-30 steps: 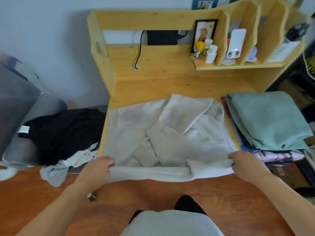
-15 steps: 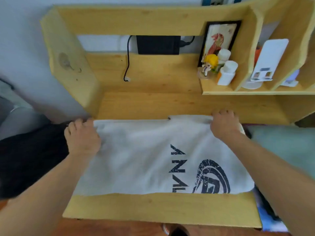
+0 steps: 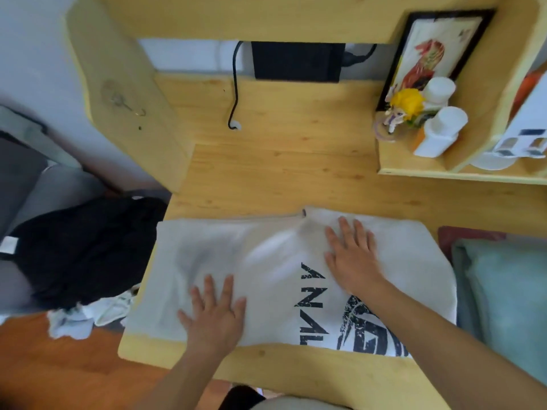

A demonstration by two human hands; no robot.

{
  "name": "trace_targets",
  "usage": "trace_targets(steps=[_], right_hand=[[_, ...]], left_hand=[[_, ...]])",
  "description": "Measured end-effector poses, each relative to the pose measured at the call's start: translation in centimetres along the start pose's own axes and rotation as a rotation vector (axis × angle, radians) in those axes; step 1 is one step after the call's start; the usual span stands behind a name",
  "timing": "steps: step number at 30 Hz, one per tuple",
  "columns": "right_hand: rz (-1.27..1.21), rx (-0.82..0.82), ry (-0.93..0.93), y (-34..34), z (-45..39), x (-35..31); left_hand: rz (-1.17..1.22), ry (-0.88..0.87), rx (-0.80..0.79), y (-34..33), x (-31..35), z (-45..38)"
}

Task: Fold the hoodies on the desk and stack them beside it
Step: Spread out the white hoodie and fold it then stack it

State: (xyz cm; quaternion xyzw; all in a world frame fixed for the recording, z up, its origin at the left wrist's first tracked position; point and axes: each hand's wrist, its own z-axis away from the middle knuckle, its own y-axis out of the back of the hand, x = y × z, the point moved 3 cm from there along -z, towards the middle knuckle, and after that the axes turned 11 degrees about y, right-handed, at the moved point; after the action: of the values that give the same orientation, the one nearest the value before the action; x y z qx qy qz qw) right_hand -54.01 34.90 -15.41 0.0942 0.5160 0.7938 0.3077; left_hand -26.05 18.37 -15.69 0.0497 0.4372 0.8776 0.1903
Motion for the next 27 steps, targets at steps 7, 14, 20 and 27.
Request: trace_targets(steps=[7,14,20,27], right_hand=[[-0.024,0.291,-0.019,-1.4,7.6,-7.3],[-0.023,0.243,-0.26,-5.5,9.4,-3.8],[-0.066,0.34,-0.215,-1.6,5.4,-5.1],[-0.006,0.394,0.14,3.7,-6.2,-3.2]], left_hand=[[-0.013,-0.629,0.359,1.2,5.8,2.3],[-0.072,-0.49,0.432,7.5,9.9,-9.4],[-0.265,-0.763,0.597,11.7,3.8,-13.2],[-0.258,-0.82,0.659,12.3,1.1,-16.6]])
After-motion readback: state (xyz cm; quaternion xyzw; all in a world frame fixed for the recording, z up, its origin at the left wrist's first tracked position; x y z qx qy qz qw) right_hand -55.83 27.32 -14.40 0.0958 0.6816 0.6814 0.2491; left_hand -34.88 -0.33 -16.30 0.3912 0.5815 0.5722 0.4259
